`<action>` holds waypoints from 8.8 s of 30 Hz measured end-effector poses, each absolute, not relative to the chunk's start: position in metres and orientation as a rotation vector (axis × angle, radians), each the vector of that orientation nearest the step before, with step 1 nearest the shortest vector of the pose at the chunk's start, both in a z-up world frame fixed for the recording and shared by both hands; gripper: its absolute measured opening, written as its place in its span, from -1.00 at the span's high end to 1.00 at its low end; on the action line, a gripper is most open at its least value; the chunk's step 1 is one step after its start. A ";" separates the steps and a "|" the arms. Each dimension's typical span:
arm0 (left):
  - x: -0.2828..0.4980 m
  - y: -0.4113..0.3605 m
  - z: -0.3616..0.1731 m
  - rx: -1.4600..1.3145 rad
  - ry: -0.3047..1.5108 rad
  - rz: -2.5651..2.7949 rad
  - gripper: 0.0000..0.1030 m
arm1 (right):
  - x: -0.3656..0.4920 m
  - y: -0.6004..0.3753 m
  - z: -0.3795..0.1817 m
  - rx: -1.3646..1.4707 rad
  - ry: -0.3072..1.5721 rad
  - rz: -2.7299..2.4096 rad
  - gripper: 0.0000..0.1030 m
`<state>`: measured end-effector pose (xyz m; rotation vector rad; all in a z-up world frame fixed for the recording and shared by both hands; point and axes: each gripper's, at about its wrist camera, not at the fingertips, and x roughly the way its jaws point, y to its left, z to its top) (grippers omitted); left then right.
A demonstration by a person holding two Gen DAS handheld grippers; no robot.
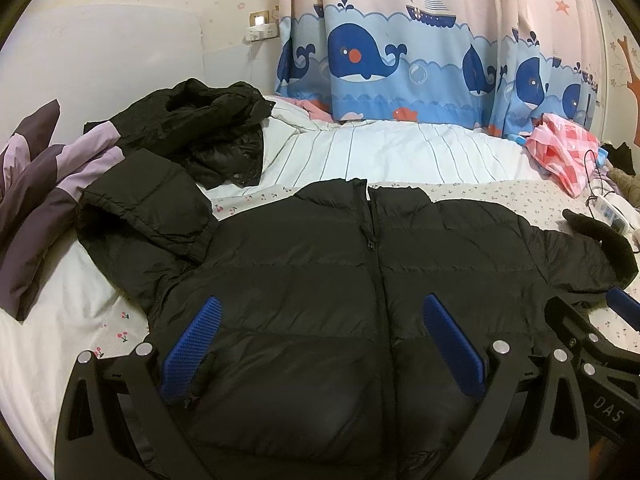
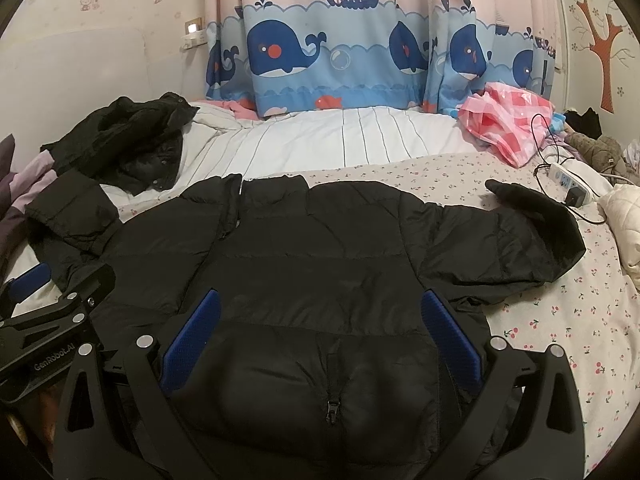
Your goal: Fold large clothes
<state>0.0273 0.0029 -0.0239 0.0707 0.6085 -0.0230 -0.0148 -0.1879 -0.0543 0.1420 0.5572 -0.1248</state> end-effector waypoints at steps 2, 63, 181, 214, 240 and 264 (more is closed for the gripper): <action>0.027 0.003 -0.023 0.070 0.609 -0.024 -0.89 | -0.015 -0.188 -0.055 0.142 0.558 -0.124 -0.88; 0.060 0.010 -0.063 -0.009 0.814 -0.048 -0.89 | -0.033 -0.673 -0.153 1.021 0.684 -0.433 -0.87; 0.038 -0.089 -0.054 -0.019 0.681 -0.242 -0.89 | 0.095 -0.798 -0.198 1.028 0.546 -0.443 -0.81; 0.033 -0.078 -0.028 0.049 0.623 -0.161 -0.89 | -0.009 -0.717 -0.032 0.774 0.156 -0.249 0.90; 0.041 0.054 0.010 -0.200 0.627 -0.016 -0.89 | 0.134 -0.324 -0.001 0.501 0.345 0.340 0.90; 0.043 0.176 0.013 -0.425 0.648 0.168 -0.89 | 0.175 -0.126 -0.147 0.171 0.917 0.458 -0.83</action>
